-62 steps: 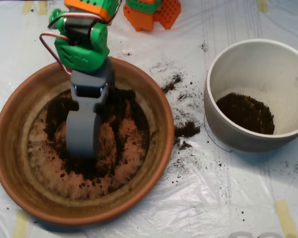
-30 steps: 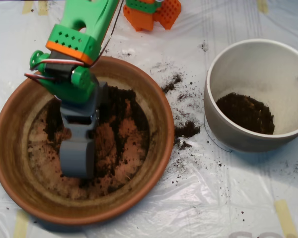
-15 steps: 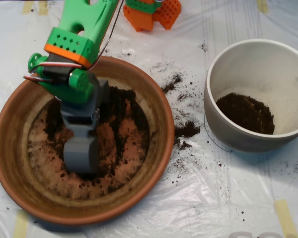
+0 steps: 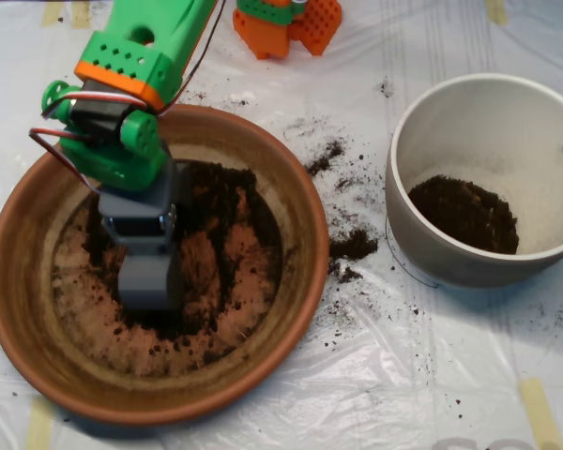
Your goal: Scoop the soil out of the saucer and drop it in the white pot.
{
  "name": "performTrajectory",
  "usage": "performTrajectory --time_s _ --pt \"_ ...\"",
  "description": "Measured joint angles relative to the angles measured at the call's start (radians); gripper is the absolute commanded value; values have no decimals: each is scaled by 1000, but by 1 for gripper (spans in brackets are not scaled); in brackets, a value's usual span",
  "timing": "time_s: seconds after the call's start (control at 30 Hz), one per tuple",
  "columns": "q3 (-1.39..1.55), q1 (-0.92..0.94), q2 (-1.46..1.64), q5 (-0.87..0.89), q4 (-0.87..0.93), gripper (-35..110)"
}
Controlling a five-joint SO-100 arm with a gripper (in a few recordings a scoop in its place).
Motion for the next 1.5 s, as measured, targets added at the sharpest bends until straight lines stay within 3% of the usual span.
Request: performTrajectory --time_s 0.23,0.4,1.03,1.2,1.5 --pt "233 0 138 -26 -173 33" --pt "308 2 193 -51 -224 20" --pt "733 32 494 -172 -522 9" --pt "761 32 514 -183 -538 0" --pt "792 -31 614 -196 -445 -1"
